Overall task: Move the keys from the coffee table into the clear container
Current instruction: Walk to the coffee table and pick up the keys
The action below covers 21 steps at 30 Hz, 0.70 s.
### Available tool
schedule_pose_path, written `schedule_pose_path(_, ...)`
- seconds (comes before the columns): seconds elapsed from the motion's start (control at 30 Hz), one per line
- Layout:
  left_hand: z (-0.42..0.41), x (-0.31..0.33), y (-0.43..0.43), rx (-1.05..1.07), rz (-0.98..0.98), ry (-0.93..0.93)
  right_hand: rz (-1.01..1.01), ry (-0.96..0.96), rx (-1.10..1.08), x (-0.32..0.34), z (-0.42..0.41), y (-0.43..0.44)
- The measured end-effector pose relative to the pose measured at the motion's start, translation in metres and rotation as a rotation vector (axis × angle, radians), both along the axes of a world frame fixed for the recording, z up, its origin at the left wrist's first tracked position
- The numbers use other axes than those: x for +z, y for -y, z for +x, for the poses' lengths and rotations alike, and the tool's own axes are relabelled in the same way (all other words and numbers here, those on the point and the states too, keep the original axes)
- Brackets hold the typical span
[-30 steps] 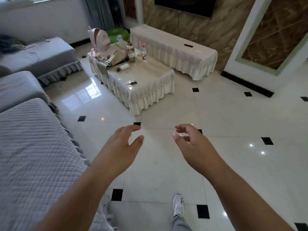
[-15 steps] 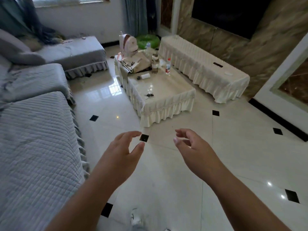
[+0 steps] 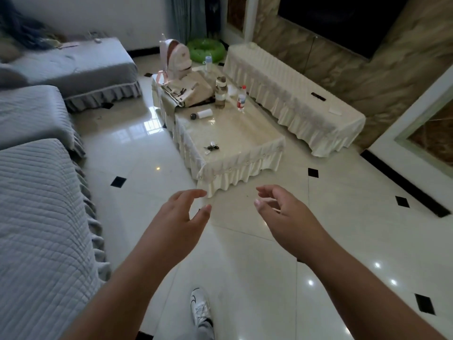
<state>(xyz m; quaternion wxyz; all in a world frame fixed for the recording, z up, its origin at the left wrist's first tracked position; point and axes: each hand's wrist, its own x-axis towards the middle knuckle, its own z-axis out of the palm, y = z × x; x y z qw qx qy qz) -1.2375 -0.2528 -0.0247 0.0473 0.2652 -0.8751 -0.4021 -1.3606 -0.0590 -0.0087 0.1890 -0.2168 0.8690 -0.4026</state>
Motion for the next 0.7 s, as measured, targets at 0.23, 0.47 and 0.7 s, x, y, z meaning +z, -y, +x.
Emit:
schedule_pose_path(0.23, -0.078, -0.006, 0.079, -0.023, -0.014, 0.036, 0.015, -0.006, 0.015, -0.009, -0.058, 0.078)
schedule_pose_path(0.47, -0.133, -0.008, 0.118, -0.025, 0.016, 0.059, 0.037, -0.010, 0.021, -0.012, -0.113, 0.122)
schedule_pose_path(0.7, -0.205, -0.013, 0.141, 0.018, 0.019, 0.075, 0.012, 0.035, 0.044, -0.024, -0.200, 0.154)
